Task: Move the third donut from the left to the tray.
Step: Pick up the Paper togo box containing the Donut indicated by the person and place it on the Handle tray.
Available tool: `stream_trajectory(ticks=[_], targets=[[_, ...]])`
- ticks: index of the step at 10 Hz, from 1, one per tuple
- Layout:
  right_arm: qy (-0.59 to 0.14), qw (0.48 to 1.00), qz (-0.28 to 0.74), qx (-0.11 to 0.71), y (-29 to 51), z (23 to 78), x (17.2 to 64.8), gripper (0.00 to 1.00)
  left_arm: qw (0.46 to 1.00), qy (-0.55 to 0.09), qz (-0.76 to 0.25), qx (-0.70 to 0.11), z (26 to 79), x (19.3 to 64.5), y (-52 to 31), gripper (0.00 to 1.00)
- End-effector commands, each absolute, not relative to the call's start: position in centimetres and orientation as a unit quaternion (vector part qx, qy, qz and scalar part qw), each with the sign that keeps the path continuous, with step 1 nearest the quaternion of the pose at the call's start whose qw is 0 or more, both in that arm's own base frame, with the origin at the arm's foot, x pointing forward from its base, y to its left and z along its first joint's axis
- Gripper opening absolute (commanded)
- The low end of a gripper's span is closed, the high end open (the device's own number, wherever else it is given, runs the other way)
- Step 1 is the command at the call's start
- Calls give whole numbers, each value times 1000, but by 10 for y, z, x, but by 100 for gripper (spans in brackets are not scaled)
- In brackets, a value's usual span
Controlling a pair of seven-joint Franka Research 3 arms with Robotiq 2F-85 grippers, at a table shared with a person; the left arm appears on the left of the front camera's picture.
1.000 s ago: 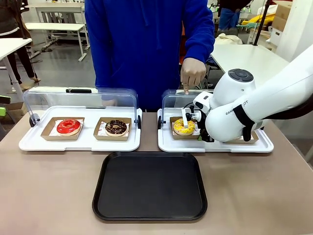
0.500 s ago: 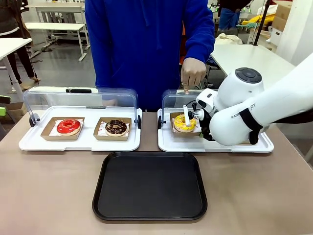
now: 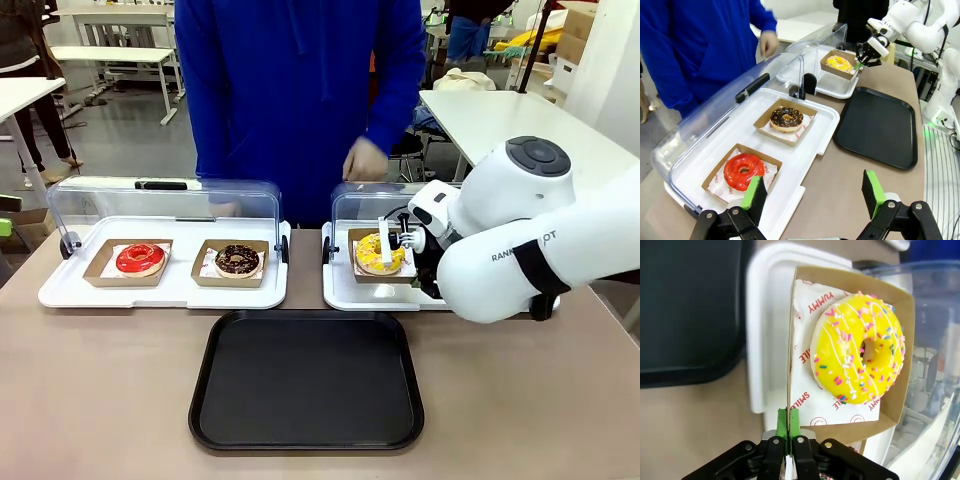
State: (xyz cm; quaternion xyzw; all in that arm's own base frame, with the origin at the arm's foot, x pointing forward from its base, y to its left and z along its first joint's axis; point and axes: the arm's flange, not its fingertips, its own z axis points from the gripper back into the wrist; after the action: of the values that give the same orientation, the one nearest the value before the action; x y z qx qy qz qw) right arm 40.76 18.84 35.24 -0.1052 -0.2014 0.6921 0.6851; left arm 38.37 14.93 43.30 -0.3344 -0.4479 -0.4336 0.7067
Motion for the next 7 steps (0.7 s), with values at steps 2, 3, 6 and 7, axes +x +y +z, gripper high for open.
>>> stream_trajectory(ticks=[2,3,6,7], targets=[[-197,688,693,-81,191,378,362,2,701,-452,-438,-336,435,383,149,100],[-197,691,690,-86,194,380,353,2,701,-452,-438,-336,435,383,149,100],[-195,682,701,-71,220,372,319,2,701,-452,-438,-336,435,383,149,100],[-198,683,700,-60,233,364,308,2,701,-452,-438,-336,435,383,149,100]])
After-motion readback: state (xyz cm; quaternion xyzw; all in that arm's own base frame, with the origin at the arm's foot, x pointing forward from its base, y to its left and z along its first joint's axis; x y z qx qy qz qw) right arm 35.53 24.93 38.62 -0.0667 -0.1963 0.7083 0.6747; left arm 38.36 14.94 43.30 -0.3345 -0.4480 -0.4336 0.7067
